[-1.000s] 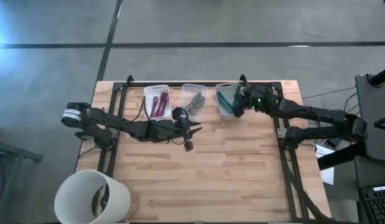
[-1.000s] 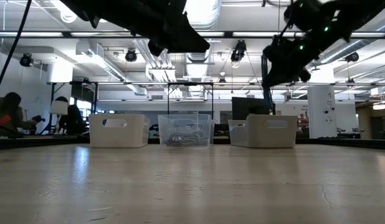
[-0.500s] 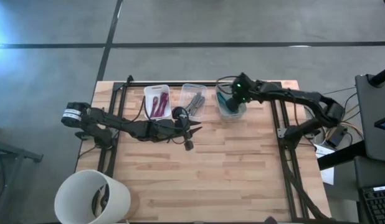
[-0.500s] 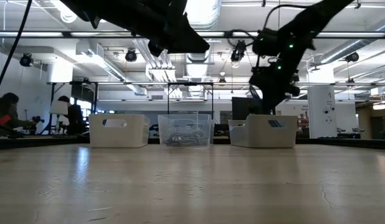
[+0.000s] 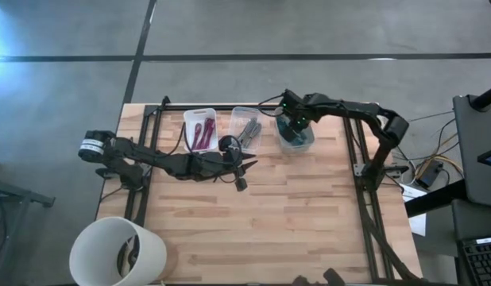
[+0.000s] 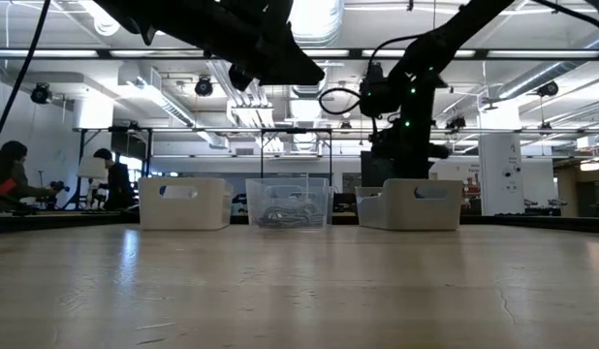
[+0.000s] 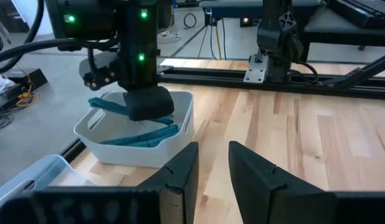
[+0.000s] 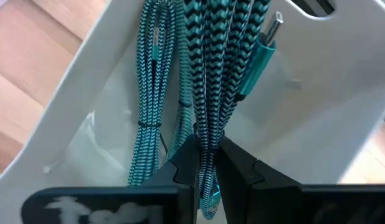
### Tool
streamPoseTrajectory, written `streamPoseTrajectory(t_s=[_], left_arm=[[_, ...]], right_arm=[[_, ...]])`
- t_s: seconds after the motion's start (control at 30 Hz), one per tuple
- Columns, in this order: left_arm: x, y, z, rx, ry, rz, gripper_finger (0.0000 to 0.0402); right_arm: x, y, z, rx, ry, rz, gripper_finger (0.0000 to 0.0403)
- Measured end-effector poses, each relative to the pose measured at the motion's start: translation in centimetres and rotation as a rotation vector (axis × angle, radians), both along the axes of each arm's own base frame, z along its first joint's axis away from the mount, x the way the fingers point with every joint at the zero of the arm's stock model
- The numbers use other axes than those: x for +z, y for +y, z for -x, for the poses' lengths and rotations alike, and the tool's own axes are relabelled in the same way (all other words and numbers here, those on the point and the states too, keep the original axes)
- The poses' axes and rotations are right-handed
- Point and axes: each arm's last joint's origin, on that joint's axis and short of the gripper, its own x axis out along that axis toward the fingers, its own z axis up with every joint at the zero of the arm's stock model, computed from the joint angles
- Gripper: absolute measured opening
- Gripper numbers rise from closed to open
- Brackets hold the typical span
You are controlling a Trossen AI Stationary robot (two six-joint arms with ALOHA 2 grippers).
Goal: Pick & Place USB Port
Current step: Put the blue charger cable into the gray bin, then return to Home Position
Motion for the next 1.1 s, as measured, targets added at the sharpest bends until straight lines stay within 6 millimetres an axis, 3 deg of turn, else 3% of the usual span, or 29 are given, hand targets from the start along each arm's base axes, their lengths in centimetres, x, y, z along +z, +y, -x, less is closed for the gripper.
streamPoseTrajectory(t_s=[0.6,1.1], left_arm=[[-0.3,0.0,0.1,0.006,0.025,0.024,0.0096],[-0.3,0.0,0.1,0.008,0.022,0.031,0.0096]], right_arm=[[-1.2,-0.1,-0.1,0.005,0.073,-0.052,0.0037],[-1.2,-0.2,-0.3,0.007,0.055,-0.037,0.0092]])
